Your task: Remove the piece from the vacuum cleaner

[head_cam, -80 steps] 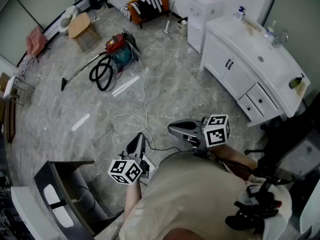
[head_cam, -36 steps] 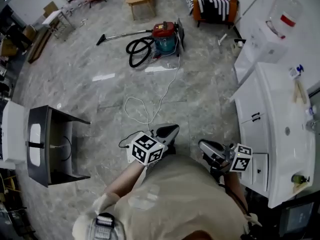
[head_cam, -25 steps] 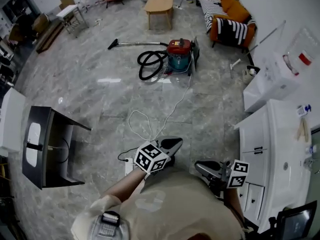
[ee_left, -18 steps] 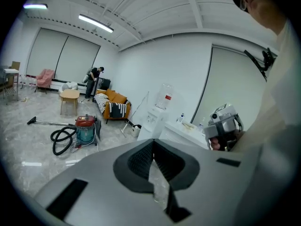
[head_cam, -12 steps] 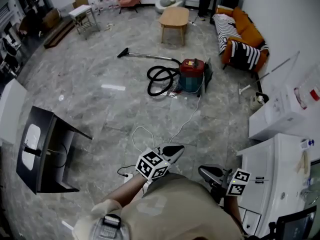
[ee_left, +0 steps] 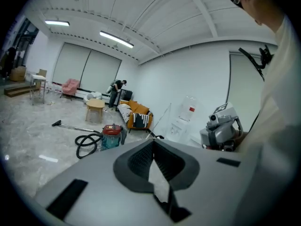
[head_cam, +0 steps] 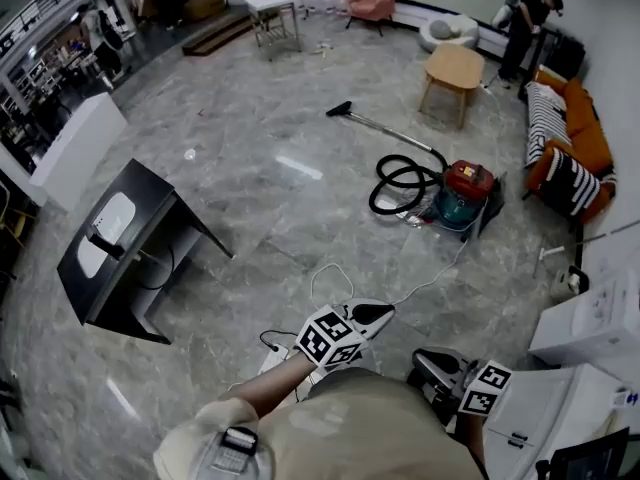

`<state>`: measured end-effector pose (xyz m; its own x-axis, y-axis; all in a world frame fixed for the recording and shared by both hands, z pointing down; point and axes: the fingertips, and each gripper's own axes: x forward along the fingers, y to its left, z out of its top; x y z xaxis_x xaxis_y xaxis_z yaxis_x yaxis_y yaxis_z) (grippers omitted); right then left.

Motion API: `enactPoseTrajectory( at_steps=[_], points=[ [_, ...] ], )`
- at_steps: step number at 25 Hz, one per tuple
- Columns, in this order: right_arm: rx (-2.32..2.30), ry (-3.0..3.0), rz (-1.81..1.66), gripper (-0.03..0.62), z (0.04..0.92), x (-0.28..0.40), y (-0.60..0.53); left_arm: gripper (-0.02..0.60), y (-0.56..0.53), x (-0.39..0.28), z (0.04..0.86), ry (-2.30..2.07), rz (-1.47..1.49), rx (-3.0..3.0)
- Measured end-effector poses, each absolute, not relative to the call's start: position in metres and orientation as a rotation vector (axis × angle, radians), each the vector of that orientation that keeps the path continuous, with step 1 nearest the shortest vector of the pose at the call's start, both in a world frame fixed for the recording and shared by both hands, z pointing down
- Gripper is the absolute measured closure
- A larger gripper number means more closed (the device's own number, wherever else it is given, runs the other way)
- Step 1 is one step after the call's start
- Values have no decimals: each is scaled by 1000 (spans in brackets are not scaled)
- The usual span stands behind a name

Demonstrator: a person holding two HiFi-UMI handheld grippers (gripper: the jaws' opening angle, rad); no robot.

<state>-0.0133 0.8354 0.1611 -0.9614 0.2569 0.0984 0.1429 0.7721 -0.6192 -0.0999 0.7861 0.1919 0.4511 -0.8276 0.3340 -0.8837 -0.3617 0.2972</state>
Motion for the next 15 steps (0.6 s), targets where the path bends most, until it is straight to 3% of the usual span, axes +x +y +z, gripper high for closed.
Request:
enactPoseTrajectory(
  at_steps=[7, 15],
  points=[
    [-378, -2770, 822, 591, 170, -28, 794, 578, 759, -121, 178, -1599, 183, 2189],
    [-478, -2765, 774, 592, 174, 9, 717, 578, 692, -62, 177, -1631, 236, 2134]
  ],
)
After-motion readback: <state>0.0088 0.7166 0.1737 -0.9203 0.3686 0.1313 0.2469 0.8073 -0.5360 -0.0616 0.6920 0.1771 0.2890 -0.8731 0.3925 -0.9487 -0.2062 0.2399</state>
